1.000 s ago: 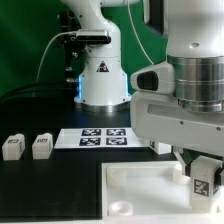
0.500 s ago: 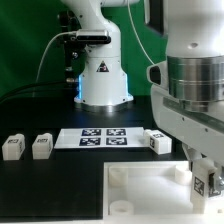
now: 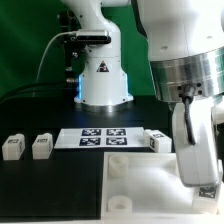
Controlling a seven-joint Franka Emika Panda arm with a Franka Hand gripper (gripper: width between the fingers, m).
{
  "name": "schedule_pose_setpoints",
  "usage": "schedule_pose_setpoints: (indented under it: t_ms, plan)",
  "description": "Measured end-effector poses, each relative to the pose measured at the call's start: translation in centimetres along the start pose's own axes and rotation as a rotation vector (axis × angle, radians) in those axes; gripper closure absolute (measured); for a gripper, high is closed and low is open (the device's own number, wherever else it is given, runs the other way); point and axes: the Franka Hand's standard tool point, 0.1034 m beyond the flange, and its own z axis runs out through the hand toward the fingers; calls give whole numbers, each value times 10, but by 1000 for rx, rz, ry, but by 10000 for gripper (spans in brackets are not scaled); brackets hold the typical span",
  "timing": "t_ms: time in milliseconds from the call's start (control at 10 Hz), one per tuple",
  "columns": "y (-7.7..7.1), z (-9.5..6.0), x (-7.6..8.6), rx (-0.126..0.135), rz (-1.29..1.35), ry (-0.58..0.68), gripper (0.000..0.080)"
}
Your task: Assemble one leg
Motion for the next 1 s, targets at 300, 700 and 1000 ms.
schedule_pose_setpoints:
  t_ms: [300, 700, 1000]
  plan:
    - [-2, -2, 6, 11, 132, 25, 498]
    - [3, -3, 1, 10, 90, 22, 175]
    - [9, -28, -11, 23, 71, -4, 158]
